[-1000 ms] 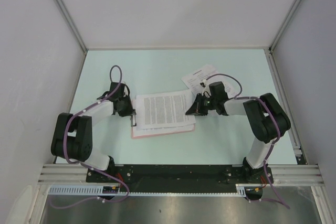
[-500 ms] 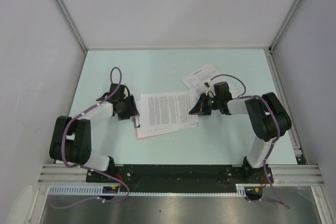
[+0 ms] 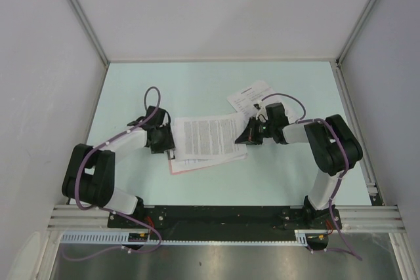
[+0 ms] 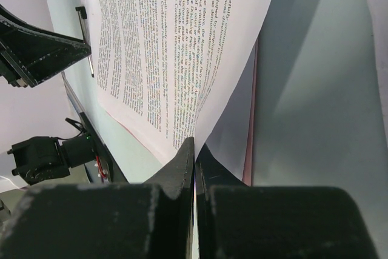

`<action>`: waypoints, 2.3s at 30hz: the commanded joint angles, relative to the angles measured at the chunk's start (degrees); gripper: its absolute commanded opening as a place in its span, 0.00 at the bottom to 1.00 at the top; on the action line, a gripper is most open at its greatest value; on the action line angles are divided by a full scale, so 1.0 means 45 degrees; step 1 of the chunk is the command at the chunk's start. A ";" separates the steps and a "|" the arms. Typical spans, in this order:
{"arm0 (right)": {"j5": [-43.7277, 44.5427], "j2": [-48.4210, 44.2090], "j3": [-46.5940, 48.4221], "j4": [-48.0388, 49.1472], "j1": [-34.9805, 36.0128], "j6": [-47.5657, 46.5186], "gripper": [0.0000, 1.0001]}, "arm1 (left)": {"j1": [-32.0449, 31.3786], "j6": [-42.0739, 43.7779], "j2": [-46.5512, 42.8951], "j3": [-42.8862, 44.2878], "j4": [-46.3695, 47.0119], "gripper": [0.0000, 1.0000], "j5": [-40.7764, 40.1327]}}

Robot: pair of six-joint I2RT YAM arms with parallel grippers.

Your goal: Put the files into the folder

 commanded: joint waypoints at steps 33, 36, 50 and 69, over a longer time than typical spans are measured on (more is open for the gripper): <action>-0.0217 -0.0051 -0.0023 0.0467 0.0353 0.0092 0.00 | -0.1105 -0.0637 0.1302 0.1132 -0.0579 0.45 -0.2806; -0.0198 -0.0012 -0.0023 0.0584 0.0412 0.0190 0.00 | -0.1144 -0.0656 0.1380 0.0957 -0.0444 0.43 -0.2650; -0.0023 0.0125 -0.0023 0.0118 0.0471 -0.0141 0.00 | -0.0578 -0.0324 0.0541 -0.0253 0.1021 0.00 -0.0640; -0.0454 0.0282 0.0523 -0.0978 0.0274 -0.1764 0.00 | 0.0438 0.0731 -0.0240 -0.0977 0.2077 0.00 0.1256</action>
